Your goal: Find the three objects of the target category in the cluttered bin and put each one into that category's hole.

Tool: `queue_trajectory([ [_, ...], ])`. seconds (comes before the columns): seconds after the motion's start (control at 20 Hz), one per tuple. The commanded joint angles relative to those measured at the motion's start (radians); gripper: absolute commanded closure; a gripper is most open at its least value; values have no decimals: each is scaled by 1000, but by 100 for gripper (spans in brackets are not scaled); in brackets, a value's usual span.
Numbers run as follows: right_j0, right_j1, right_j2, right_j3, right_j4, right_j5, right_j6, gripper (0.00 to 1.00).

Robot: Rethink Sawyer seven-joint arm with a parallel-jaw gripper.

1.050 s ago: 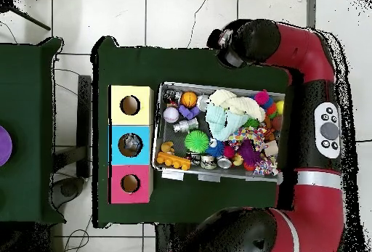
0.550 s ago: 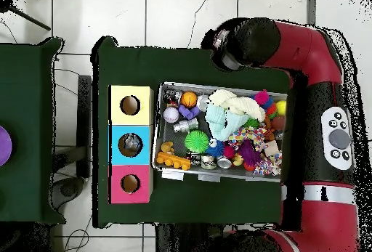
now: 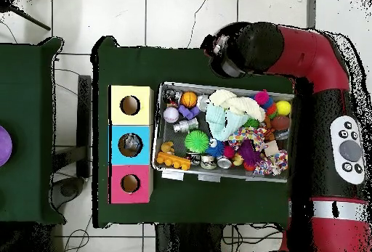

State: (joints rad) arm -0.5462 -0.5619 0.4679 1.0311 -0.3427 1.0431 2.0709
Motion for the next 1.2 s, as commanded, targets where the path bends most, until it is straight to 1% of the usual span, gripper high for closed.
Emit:
queue_trajectory([
  [0.05,-43,30,-15,174,-1,-56,-86,100],
  [0.65,-78,68,3,240,5,-159,-56,100],
  [1.2,-86,98,11,251,14,-207,-48,100],
])
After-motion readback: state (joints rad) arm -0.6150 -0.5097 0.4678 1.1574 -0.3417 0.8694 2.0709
